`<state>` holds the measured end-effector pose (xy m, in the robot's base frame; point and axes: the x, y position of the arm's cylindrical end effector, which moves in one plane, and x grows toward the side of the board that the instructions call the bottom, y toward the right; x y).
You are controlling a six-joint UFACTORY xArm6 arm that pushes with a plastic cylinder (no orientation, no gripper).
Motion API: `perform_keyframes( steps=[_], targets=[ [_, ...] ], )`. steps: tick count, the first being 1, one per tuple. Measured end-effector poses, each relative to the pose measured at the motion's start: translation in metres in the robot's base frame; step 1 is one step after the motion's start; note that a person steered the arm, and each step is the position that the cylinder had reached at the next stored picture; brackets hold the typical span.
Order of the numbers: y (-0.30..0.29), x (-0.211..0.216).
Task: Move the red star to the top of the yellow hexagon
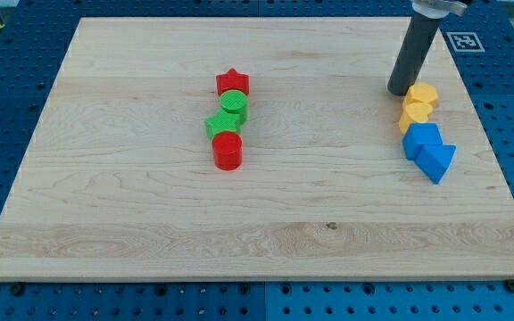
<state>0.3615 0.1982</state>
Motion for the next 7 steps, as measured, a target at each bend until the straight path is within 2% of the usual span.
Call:
perform_keyframes(
  steps=[1, 4, 5, 6, 7],
  targets=[
    [0.0, 0.0],
    [-0.075, -0.016],
    [-0.123, -0.057],
    [-0.196, -0.066],
    [-0.275, -0.031]
  ],
)
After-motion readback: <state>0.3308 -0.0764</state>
